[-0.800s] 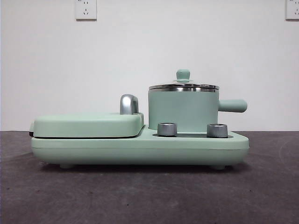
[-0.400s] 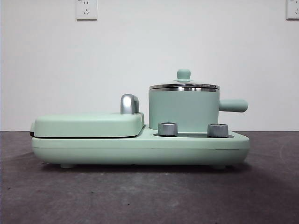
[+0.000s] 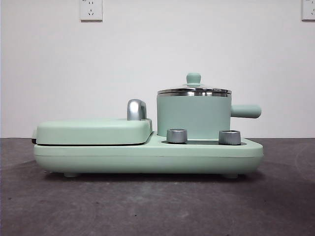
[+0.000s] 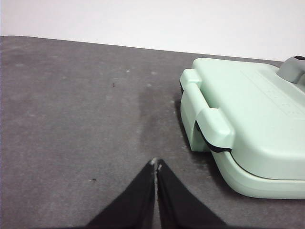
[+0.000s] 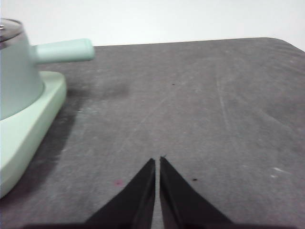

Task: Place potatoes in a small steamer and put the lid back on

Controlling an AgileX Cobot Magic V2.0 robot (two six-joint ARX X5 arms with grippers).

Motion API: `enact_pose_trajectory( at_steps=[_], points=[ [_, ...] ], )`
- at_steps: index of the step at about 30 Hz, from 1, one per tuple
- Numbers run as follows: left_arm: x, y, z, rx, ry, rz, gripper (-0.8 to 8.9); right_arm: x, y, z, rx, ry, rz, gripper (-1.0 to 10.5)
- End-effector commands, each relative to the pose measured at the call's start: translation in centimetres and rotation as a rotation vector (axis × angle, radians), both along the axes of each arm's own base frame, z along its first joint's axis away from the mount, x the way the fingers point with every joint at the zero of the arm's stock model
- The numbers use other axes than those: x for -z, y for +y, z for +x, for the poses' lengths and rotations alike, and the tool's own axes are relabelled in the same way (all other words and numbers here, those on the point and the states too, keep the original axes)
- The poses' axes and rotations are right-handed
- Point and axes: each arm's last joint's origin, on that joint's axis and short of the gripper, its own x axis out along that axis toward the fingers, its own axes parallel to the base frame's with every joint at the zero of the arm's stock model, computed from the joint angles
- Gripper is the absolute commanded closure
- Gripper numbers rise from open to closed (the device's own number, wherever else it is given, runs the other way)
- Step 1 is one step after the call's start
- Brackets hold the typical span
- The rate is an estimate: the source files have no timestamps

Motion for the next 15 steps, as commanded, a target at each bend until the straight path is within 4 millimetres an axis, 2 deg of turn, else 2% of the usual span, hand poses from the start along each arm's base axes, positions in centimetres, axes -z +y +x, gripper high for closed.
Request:
enact_pose_trajectory(
  at_steps=[1, 15],
  points=[
    [0.69, 0.01, 0.07, -0.002, 0.024, 0.011, 8.08, 0.3, 0.05, 0.04, -0.013, 0.005, -0.024, 9.3],
    [0.69, 0.01, 0.07, -0.002, 0.024, 0.011, 8.08, 0.13, 0.08, 0.06, -0.027, -0.013, -0.066, 9.3]
  ],
)
